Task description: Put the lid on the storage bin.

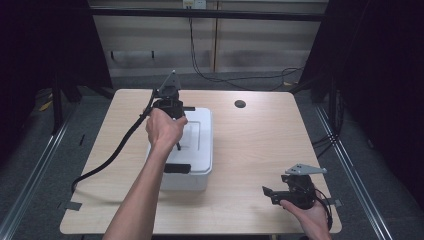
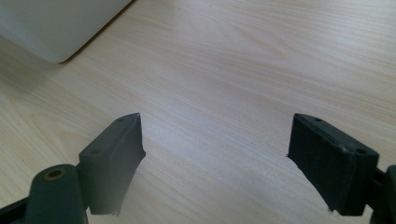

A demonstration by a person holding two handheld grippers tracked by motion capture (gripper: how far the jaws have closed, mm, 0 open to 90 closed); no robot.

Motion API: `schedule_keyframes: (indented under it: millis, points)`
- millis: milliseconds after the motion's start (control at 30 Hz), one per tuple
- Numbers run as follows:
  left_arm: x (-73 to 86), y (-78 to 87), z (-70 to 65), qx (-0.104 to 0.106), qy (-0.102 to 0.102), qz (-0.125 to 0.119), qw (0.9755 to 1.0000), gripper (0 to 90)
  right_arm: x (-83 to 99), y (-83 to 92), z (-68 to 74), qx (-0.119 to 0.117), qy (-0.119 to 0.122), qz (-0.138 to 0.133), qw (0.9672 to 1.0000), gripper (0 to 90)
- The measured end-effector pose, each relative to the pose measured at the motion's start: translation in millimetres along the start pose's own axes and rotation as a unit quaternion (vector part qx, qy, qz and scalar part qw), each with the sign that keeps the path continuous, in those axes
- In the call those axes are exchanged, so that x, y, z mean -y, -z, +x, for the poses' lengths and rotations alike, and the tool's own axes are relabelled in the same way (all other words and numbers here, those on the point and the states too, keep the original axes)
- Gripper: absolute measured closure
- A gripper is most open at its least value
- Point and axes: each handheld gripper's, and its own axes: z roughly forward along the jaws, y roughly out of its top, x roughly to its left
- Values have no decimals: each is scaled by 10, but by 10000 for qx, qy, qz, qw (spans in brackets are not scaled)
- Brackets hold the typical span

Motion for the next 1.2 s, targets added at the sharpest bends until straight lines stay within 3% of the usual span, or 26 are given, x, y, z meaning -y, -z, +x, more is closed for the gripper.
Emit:
schedule_keyframes:
  millis: [367, 767, 833, 933, 1000, 1100, 1200]
  points:
    - [-37, -17, 13, 51, 5, 31, 10000, 847, 1, 0, -1, 0, 8, 7, 10000, 174]
    - [-77, 20, 77, 180, -303, 83, 9993, 776, -1, -2, 0, 5, 4, 22, 10000, 174]
    - [-80, 23, 122, 281, -273, 10, 9992, 737, 0, -2, -2, 6, -2, 15, 10000, 174]
    - [-81, 9, 166, 272, -243, 33, 9993, 704, 0, -2, 0, 6, 0, 20, 10000, 174]
    - [-92, -8, 236, 212, -353, 12, 9992, 631, 0, -3, -2, 7, 0, 27, 10000, 174]
    - [-96, -7, 260, 329, -312, -25, 9990, 575, 0, -4, -8, 22, 4, 25, 10000, 174]
    - [-107, -5, 291, 347, -413, -38, 9985, 500, -2, -6, -7, 17, -15, 27, 10000, 174]
